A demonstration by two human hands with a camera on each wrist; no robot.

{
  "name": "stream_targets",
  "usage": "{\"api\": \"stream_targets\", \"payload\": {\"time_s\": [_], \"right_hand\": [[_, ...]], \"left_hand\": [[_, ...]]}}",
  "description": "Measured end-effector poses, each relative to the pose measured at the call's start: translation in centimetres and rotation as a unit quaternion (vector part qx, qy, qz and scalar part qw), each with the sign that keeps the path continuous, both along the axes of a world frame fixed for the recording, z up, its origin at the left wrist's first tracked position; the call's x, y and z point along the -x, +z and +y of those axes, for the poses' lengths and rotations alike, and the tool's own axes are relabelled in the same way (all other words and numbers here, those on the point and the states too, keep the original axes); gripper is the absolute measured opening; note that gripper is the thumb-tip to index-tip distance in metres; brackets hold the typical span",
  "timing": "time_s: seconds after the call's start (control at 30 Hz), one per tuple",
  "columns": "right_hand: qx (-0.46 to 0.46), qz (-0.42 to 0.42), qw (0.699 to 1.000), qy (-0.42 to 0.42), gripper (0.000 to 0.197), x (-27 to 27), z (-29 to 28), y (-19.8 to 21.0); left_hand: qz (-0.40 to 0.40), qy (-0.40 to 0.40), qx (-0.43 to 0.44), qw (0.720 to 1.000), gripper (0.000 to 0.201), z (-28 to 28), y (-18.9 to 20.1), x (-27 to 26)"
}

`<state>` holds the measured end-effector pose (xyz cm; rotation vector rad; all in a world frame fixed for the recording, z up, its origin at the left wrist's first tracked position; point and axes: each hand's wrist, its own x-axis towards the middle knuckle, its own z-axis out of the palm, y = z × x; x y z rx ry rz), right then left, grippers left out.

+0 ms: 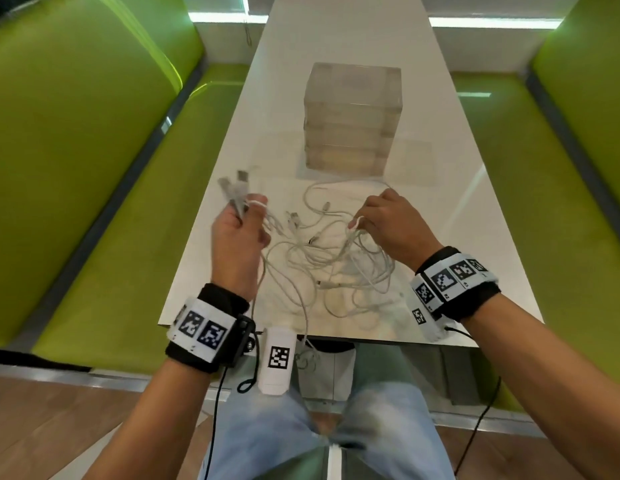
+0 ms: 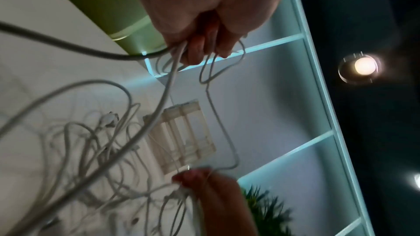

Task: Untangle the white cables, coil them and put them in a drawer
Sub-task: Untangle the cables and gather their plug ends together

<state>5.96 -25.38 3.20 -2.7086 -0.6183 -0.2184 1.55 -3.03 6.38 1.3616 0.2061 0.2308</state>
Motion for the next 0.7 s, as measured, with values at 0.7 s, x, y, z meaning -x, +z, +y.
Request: {"api": "stream_targets", "payload": {"time_s": [0.7], "right_hand": [[0.060, -0.134, 0.987, 0.065, 0.029, 1.3, 3.6, 1.3]], "left_hand": [[0.126, -0.214, 0.009, 0.969, 0.017, -4.4, -1.5, 0.6]]}}
